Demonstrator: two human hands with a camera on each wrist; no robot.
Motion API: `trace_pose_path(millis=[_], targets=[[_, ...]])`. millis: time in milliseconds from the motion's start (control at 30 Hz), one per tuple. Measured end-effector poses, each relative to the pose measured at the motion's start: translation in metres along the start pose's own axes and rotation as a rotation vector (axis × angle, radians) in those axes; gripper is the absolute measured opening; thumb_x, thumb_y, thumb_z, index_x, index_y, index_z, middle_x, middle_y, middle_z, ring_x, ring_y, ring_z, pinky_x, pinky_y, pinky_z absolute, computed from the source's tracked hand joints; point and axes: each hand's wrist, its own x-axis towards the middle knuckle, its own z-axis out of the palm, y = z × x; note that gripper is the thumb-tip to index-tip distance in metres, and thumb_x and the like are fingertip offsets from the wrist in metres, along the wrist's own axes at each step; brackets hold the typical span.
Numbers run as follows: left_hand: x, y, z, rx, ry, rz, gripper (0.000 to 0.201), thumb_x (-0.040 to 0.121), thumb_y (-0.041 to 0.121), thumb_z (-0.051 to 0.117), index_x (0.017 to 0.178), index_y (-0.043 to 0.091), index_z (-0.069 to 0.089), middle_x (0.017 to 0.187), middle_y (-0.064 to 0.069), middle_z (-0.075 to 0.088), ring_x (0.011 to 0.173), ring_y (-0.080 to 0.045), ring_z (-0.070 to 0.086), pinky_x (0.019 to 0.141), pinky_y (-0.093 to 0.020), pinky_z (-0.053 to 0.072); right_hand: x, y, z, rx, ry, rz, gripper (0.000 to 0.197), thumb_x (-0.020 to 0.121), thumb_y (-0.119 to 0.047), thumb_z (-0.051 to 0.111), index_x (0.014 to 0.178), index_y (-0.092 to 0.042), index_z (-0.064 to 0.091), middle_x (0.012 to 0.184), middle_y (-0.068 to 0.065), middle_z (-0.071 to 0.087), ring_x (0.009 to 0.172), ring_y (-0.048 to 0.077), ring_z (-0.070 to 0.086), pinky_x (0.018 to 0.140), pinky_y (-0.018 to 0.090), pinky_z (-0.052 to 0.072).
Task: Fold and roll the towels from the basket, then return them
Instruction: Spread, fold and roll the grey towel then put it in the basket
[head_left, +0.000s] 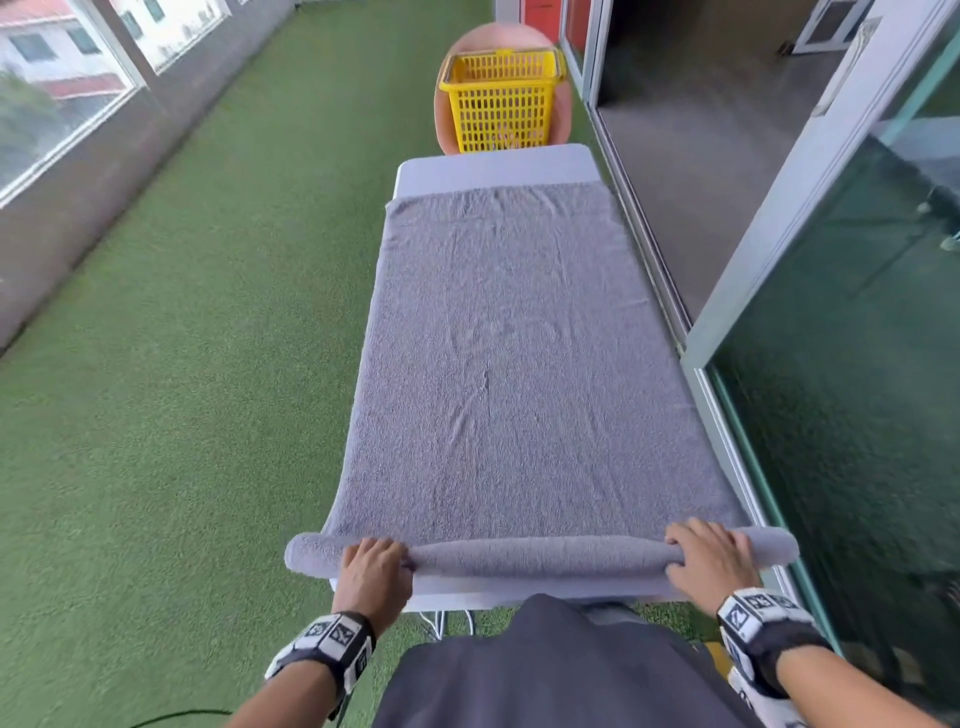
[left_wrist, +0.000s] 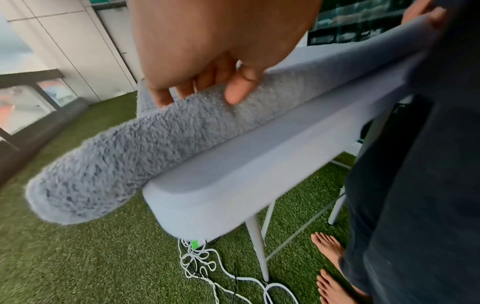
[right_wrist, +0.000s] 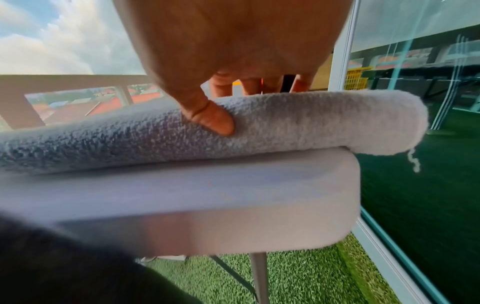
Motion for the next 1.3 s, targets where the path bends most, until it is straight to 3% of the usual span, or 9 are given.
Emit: trace_pose_path(millis=[100, 200, 400, 633, 767, 900, 1100, 1200, 1300], targets=[[0.018, 0.003, -0.002, 0.045, 0.085, -0.011, 0.048, 0.084, 0.011, 0.026, 0.118, 0.008, 0.061, 0.121, -0.006, 0.064, 0.108, -0.024, 0.059, 0.105, -0.050, 0.040, 0.019, -0.001, -0.008, 0.067, 0.119, 0.003, 0.034, 0.090, -0.029, 0.048, 0.123, -0.034, 0.053, 0.133, -0.009, 0.047, 0.122, 0.014, 0.043, 0.104, 0.039, 0.032], [0.018, 0.006, 0.002, 0.021, -0.035, -0.045, 0.056, 0.094, 0.009, 0.020, 0.150, 0.009, 0.016, 0.151, -0.003, 0.012, 0.145, -0.023, 0.014, 0.116, -0.038, 0.002, 0.017, -0.001, 0.001, 0.119, 0.104, -0.053, 0.055, 0.098, -0.039, 0.038, 0.149, -0.025, 0.026, 0.155, -0.011, 0.023, 0.143, 0.016, 0.024, 0.116, 0.042, 0.015], [0.003, -0.007, 0.008, 0.035, -0.086, 0.063, 0.036, 0.062, 0.009, 0.079, 0.095, 0.020, 0.069, 0.091, 0.003, 0.069, 0.085, -0.019, 0.063, 0.085, -0.046, 0.055, 0.002, -0.005, -0.003, 0.013, -0.010, 0.003, 0.035, 0.081, -0.028, 0.060, 0.108, -0.040, 0.042, 0.115, -0.015, 0.047, 0.116, 0.012, 0.044, 0.095, 0.032, 0.031], [0.025, 0.003, 0.003, 0.035, -0.003, -0.020, 0.063, 0.088, 0.019, 0.011, 0.146, 0.007, 0.033, 0.149, -0.006, 0.032, 0.140, -0.025, 0.030, 0.116, -0.042, 0.012, 0.034, -0.008, -0.021, 0.115, 0.120, -0.046, 0.041, 0.098, -0.029, 0.037, 0.139, -0.031, 0.045, 0.150, -0.009, 0.033, 0.137, 0.015, 0.032, 0.111, 0.042, 0.024], [0.005, -0.003, 0.016, 0.043, -0.091, 0.048, 0.056, 0.074, 0.028, 0.076, 0.125, 0.011, 0.060, 0.124, -0.008, 0.064, 0.116, -0.027, 0.059, 0.108, -0.049, 0.034, 0.008, -0.008, 0.009, 0.094, -0.030, -0.098, 0.055, 0.092, -0.039, 0.050, 0.143, -0.029, 0.034, 0.147, -0.012, 0.036, 0.138, 0.011, 0.030, 0.117, 0.036, 0.018], [0.012, -0.002, 0.001, -0.036, -0.020, 0.050, 0.014, 0.076, 0.011, 0.072, 0.082, 0.022, 0.068, 0.081, 0.005, 0.068, 0.076, -0.013, 0.061, 0.082, -0.042, 0.054, 0.011, -0.010, -0.001, 0.033, -0.033, -0.060, 0.028, 0.081, -0.033, 0.056, 0.108, -0.035, 0.050, 0.111, -0.016, 0.048, 0.116, 0.010, 0.045, 0.100, 0.032, 0.028], [0.027, 0.003, 0.007, 0.006, -0.001, 0.008, 0.057, 0.091, 0.009, 0.018, 0.147, 0.005, 0.024, 0.150, -0.006, 0.022, 0.143, -0.025, 0.019, 0.116, -0.043, 0.004, 0.027, -0.007, -0.008, 0.125, 0.090, -0.044, 0.053, 0.098, -0.043, 0.039, 0.148, -0.026, 0.031, 0.154, -0.009, 0.027, 0.143, 0.015, 0.024, 0.117, 0.041, 0.010], [0.012, -0.001, 0.017, 0.028, -0.087, 0.057, 0.058, 0.077, 0.014, 0.071, 0.132, 0.008, 0.054, 0.133, -0.010, 0.056, 0.125, -0.029, 0.052, 0.111, -0.048, 0.025, 0.009, -0.004, 0.007, 0.051, -0.025, -0.056, 0.061, 0.090, -0.038, 0.053, 0.146, -0.028, 0.031, 0.152, -0.012, 0.030, 0.143, 0.014, 0.024, 0.117, 0.039, 0.012], [0.013, 0.000, 0.010, -0.030, -0.041, 0.053, 0.022, 0.069, 0.014, 0.077, 0.086, 0.023, 0.067, 0.085, 0.006, 0.067, 0.079, -0.014, 0.061, 0.084, -0.043, 0.054, 0.006, -0.005, -0.003, 0.026, -0.015, -0.040, 0.037, 0.080, -0.030, 0.062, 0.114, -0.038, 0.050, 0.119, -0.018, 0.052, 0.117, 0.010, 0.047, 0.102, 0.034, 0.029]])
